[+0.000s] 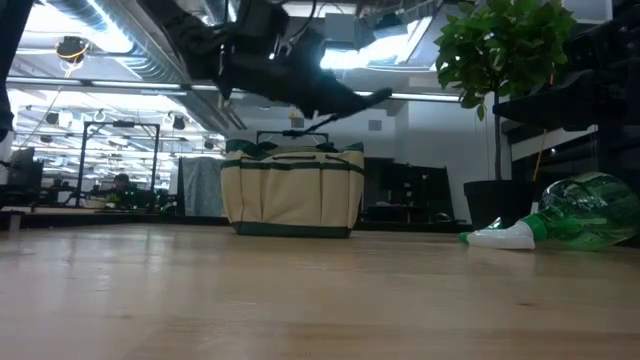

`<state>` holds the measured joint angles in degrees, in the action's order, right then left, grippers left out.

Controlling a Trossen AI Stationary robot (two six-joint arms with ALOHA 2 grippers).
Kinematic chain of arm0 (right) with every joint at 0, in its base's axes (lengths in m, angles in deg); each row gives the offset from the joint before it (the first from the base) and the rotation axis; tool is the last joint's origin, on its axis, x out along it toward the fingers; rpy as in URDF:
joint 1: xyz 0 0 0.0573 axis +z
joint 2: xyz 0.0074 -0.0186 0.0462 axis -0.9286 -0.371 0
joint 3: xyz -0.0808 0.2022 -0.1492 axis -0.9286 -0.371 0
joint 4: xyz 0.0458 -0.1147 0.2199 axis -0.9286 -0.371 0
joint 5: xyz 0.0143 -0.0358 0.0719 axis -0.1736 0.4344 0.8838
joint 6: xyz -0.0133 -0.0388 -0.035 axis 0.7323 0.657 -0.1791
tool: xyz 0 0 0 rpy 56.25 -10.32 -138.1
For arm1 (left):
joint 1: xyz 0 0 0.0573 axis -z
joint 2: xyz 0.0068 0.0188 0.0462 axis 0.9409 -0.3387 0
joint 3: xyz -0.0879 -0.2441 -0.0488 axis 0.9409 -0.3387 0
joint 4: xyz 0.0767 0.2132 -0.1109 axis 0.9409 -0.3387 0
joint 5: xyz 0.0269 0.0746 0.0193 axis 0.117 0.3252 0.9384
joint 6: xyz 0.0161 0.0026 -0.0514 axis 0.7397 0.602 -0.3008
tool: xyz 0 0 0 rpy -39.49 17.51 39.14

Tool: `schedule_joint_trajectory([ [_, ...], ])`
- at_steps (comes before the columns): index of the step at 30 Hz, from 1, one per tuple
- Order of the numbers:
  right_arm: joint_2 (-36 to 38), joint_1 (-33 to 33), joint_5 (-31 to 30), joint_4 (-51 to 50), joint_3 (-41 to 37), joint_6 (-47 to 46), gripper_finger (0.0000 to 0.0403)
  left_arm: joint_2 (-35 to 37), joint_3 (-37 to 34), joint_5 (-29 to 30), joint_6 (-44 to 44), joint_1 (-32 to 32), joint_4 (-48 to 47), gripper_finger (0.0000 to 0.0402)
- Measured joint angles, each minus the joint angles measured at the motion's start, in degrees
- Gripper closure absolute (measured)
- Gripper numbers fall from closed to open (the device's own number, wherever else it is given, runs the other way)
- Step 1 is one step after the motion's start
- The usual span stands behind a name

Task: Pick & Place Garden tools in Gardening bag
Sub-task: Put the green shear scissors into the light brown gardening bag

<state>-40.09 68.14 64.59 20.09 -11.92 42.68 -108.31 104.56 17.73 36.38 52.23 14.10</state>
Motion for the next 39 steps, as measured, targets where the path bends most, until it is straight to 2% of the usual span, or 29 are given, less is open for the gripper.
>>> schedule_joint_trajectory([
  [8,0.0,0.0,0.0,0.0,0.0,0.0,0.0217,4.5,-6.4,0.4,0.2,-1.5,-0.5,0.0373],
  [14,0.0,0.0,0.0,0.0,0.0,0.0,0.0217,7.8,-10.6,4.6,4.4,-1.8,-0.5,0.0373],
  [24,0.0,0.0,0.0,0.0,0.0,0.0,0.0217,7.8,-11.5,4.8,9.7,-1.7,0.0,0.0373],
  [30,0.0,0.0,0.0,0.0,0.0,0.0,0.0217,7.8,-11.5,9.7,14.6,-2.0,1.0,0.0372],
  [36,0.0,0.0,0.0,0.0,0.0,0.0,0.0217,7.8,-11.5,11.2,14.6,-2.9,0.8,0.0357],
  [39,0.0,0.0,0.0,0.0,0.0,0.0,0.0217,7.8,-11.5,10.9,14.6,-2.9,3.5,0.0353],
])
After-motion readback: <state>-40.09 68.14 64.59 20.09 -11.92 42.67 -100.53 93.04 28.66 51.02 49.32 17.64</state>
